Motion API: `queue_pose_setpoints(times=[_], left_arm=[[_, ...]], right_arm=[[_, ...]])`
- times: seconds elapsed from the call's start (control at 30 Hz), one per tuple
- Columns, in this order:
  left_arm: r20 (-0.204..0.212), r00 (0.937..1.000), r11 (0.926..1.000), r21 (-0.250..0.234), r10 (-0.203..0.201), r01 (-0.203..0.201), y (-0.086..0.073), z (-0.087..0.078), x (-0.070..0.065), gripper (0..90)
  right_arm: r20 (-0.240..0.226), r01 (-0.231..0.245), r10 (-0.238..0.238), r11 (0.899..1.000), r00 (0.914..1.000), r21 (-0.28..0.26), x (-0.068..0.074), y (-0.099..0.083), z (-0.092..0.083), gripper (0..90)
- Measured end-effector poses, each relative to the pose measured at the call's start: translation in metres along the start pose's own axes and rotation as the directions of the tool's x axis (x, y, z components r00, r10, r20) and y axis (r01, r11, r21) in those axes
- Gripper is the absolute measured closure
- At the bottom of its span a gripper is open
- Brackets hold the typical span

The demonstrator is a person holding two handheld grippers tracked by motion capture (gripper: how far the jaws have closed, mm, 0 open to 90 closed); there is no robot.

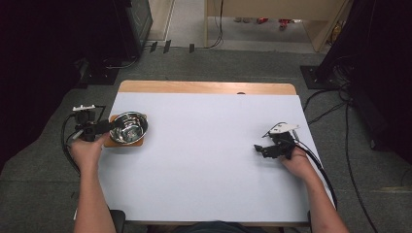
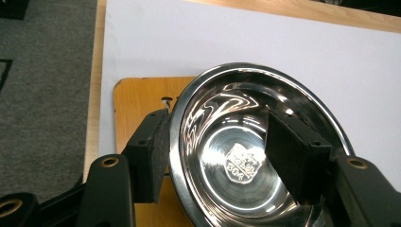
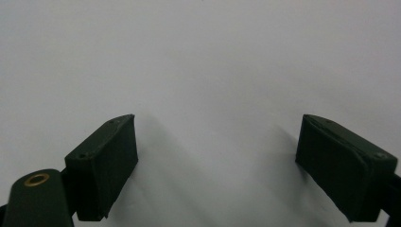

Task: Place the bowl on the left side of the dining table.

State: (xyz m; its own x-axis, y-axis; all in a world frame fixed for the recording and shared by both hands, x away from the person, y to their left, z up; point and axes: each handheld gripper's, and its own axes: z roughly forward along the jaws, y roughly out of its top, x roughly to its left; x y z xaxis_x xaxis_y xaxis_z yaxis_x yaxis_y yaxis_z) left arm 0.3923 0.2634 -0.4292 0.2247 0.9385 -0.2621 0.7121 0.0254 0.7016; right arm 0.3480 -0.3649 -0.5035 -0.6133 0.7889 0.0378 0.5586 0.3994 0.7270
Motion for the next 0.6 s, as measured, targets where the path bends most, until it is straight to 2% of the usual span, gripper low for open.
queue_pose_setpoints(times=[0.17,0.6], left_arm=[[0.015,0.9999,1.0000,-0.009,0.005,-0.005,0.002,-0.004,-0.004,40.7],[0.052,0.9969,0.9982,-0.012,0.059,-0.059,0.010,-0.005,-0.027,37.7]], right_arm=[[0.000,0.000,0.000,1.000,1.0000,0.000,0.000,0.000,0.000,13.0],[0.000,0.000,0.000,1.000,1.0000,0.000,0.000,0.000,0.000,13.0]])
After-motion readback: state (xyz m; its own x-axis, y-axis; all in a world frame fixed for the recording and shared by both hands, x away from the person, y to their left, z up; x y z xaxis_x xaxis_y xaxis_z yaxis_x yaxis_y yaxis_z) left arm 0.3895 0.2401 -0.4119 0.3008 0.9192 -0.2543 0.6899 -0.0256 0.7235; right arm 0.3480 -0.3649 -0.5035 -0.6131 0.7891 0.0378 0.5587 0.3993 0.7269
